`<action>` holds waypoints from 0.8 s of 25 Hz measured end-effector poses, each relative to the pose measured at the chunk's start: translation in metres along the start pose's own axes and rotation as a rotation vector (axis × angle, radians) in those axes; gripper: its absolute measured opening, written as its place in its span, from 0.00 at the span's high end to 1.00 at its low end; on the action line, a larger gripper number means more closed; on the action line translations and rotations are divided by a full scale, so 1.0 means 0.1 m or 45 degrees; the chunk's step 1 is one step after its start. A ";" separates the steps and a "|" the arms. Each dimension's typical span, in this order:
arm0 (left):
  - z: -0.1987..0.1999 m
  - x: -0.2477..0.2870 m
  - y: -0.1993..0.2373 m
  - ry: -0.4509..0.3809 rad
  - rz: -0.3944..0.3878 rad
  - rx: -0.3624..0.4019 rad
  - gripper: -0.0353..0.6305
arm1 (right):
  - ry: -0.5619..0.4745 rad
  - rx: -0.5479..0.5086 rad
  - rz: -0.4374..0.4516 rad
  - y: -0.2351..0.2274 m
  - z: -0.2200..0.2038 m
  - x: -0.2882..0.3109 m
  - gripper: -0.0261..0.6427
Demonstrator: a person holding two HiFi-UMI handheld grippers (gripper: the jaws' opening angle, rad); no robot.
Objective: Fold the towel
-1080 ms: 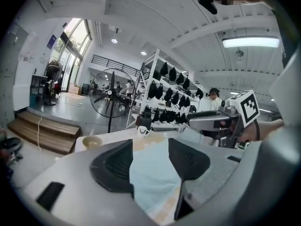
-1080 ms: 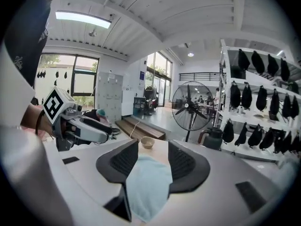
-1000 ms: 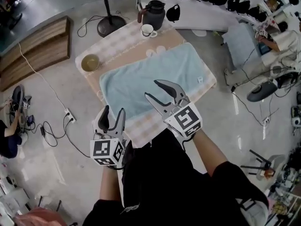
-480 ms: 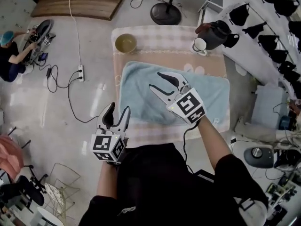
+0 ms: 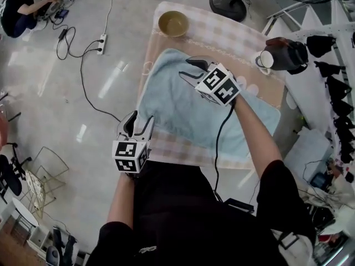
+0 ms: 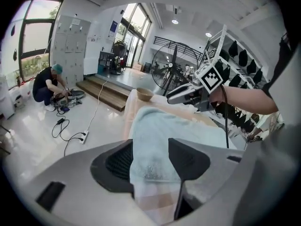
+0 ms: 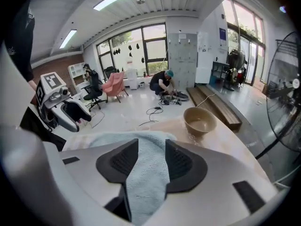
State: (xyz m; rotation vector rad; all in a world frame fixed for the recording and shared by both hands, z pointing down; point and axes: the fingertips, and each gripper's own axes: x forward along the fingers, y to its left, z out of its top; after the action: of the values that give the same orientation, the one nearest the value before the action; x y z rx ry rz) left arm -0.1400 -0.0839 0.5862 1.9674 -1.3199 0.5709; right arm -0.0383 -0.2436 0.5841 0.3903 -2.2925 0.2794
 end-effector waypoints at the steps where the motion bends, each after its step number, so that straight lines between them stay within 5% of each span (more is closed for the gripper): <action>1: -0.06 0.04 0.03 0.012 0.010 -0.002 0.62 | 0.015 0.001 0.014 -0.04 -0.01 0.10 0.69; 9: -0.44 0.29 0.37 0.149 0.088 -0.060 0.62 | 0.099 0.089 0.067 -0.36 -0.06 0.67 0.69; 20: -0.66 0.42 0.56 0.252 0.091 -0.088 0.64 | 0.304 -0.032 0.057 -0.46 -0.13 1.16 0.69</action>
State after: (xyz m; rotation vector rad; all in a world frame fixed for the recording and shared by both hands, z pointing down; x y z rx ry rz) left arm -0.1741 -0.0745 0.6760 1.7648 -1.2729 0.7248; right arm -0.0881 -0.3043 0.6818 0.2770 -2.0699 0.3022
